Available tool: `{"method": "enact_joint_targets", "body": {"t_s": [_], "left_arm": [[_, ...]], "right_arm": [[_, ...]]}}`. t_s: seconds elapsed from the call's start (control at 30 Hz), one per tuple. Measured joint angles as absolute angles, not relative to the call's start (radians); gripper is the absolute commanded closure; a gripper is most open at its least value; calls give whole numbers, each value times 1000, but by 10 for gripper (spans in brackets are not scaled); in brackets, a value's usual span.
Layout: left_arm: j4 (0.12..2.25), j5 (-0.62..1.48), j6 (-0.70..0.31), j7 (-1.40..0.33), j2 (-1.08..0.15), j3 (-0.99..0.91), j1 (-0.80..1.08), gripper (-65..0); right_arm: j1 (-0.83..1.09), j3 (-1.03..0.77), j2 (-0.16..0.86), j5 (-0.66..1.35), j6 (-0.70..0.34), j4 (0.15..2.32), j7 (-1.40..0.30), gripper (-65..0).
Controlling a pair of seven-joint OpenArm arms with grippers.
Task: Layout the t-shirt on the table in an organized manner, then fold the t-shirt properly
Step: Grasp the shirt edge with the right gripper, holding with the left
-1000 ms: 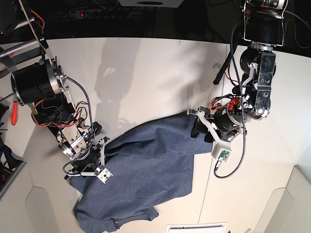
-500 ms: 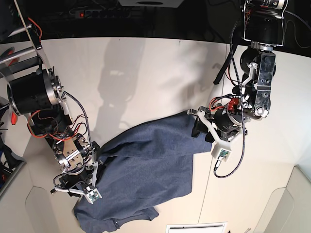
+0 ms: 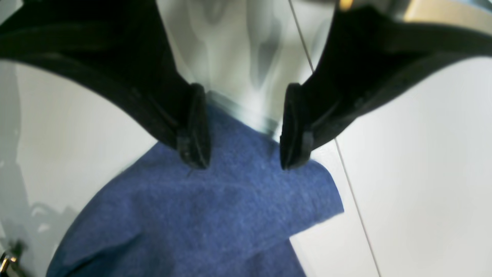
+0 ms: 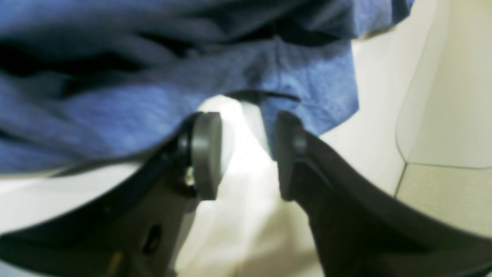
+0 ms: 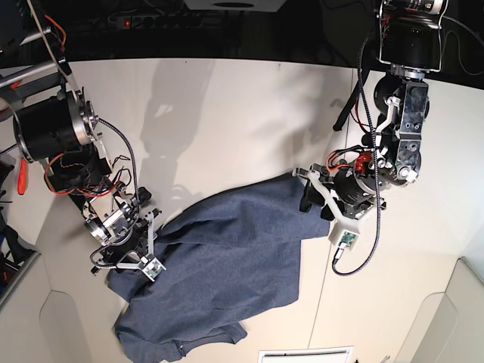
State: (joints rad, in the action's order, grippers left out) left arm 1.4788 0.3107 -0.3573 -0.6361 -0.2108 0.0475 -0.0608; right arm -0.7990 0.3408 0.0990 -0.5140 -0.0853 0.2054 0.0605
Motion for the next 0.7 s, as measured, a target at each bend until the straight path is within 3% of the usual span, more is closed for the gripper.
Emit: {"method": "enact_joint_targets", "body": {"t_s": [0.33, 0.7], "left_arm": [[1479, 312, -357, -636, -211, 47, -61, -329], [1479, 314, -357, -635, -211, 47, -61, -329]], "right_arm": [[-828, 341, 99, -518, -95, 202, 145, -240], [-848, 341, 100, -517, -180, 196, 157, -212]]}}
